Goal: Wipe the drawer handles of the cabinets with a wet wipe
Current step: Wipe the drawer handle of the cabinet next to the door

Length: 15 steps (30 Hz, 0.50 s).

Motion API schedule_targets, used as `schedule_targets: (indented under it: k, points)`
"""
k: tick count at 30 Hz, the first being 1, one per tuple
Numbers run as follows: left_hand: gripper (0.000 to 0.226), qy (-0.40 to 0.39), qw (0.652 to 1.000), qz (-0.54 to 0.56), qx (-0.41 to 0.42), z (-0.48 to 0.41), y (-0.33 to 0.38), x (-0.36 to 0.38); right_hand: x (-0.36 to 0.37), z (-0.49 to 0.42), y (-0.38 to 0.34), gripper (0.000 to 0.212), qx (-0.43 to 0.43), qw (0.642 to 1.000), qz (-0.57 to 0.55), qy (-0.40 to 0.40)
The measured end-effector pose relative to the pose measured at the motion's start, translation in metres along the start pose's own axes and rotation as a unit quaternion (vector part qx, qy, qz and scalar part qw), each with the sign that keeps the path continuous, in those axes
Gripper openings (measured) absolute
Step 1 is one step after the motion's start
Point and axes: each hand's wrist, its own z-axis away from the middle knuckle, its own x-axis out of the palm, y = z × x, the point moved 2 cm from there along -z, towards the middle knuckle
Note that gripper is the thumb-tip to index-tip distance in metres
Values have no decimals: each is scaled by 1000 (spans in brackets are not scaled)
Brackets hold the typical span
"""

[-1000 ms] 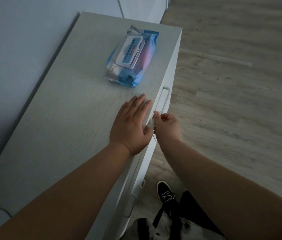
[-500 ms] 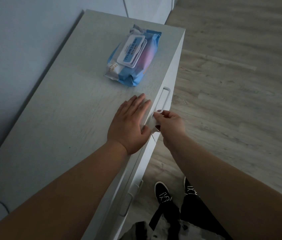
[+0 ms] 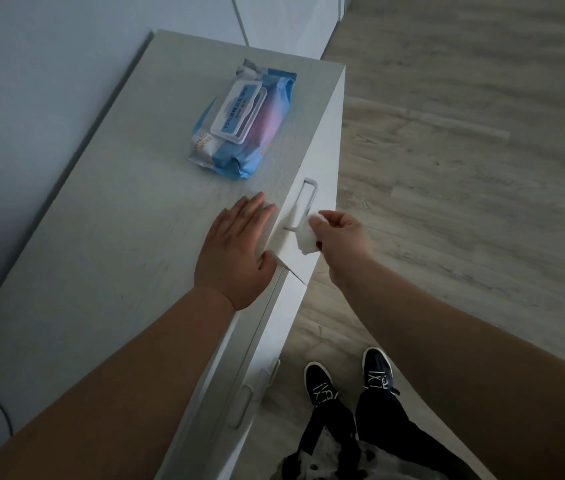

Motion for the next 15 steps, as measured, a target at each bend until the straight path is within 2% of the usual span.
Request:
schedule_targets:
  k: [6, 9, 15]
  points:
    - [67, 43, 997, -2, -63, -28, 20, 2, 0, -7, -12, 8, 4, 998, 37, -53]
    - [68, 45, 996, -2, -77, -35, 20, 1, 0, -5, -5, 12, 0, 996, 76, -55]
    - [71, 42, 996, -12, -83, -36, 19, 1, -3, -30, -37, 9, -42, 992, 112, -39]
